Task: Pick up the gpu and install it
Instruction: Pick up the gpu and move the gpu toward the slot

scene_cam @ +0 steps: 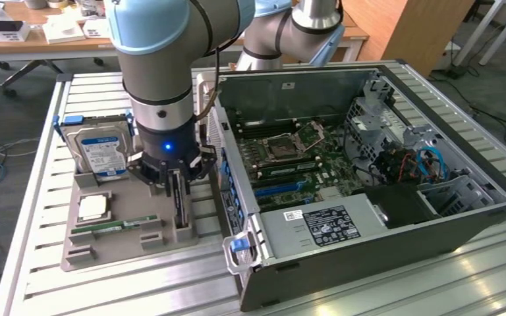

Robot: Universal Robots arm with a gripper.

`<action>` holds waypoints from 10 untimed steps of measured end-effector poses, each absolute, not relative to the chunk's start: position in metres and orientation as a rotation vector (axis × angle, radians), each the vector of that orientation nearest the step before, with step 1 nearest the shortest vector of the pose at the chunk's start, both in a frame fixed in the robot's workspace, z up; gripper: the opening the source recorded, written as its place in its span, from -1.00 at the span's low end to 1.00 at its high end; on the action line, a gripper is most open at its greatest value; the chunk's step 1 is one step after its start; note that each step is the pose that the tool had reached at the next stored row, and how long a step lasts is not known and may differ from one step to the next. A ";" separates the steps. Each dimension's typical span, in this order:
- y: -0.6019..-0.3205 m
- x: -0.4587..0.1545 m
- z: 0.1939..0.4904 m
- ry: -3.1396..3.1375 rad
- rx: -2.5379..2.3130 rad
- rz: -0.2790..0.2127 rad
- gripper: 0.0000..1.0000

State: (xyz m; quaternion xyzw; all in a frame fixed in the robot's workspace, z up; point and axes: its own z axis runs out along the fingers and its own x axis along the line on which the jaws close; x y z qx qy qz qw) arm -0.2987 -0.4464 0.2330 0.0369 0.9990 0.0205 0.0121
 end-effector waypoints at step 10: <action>-0.446 -0.299 0.233 3.115 0.115 0.064 -0.22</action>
